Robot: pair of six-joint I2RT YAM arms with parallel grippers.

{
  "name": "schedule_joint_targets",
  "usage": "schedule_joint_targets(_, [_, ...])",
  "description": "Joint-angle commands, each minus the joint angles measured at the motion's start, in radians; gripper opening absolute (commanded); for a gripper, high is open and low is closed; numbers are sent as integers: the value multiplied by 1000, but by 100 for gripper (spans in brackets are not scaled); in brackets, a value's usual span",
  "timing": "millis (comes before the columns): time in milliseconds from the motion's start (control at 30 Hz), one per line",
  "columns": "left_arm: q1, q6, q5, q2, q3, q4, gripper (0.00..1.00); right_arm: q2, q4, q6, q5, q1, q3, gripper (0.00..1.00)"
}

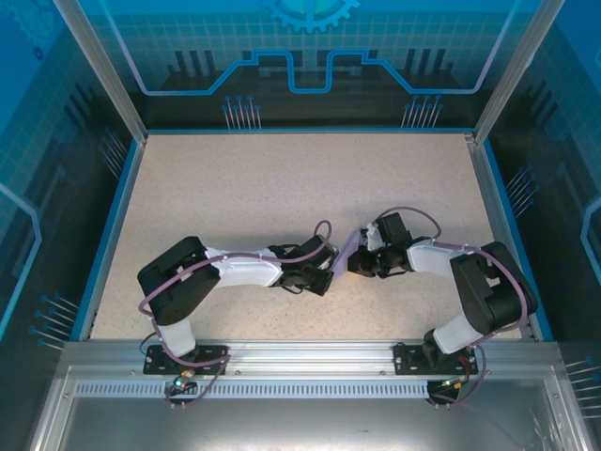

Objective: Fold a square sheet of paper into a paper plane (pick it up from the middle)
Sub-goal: Fold the wing for the fifth time at the center of the table.

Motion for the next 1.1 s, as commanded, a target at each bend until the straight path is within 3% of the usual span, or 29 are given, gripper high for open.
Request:
schedule_joint_targets(0, [5, 23, -42, 53, -37, -56, 8, -76, -97, -6, 45, -20, 20, 12])
schedule_joint_targets(233, [4, 21, -31, 65, -40, -33, 8, -190, -205, -11, 45, -36, 52, 17])
schedule_joint_targets(533, [5, 18, -18, 66, -51, -9, 8, -344, -283, 25, 42, -36, 105, 13])
schedule_joint_targets(667, [4, 16, -11, 61, -61, 9, 8, -296, -184, 73, -5, -33, 101, 8])
schedule_joint_targets(833, [5, 10, -7, 53, -68, 18, 7, -145, 88, 209, -95, 5, 32, 5])
schedule_joint_targets(1067, [6, -3, 5, 35, -94, 41, 7, -18, 293, 314, -51, 75, -40, 3])
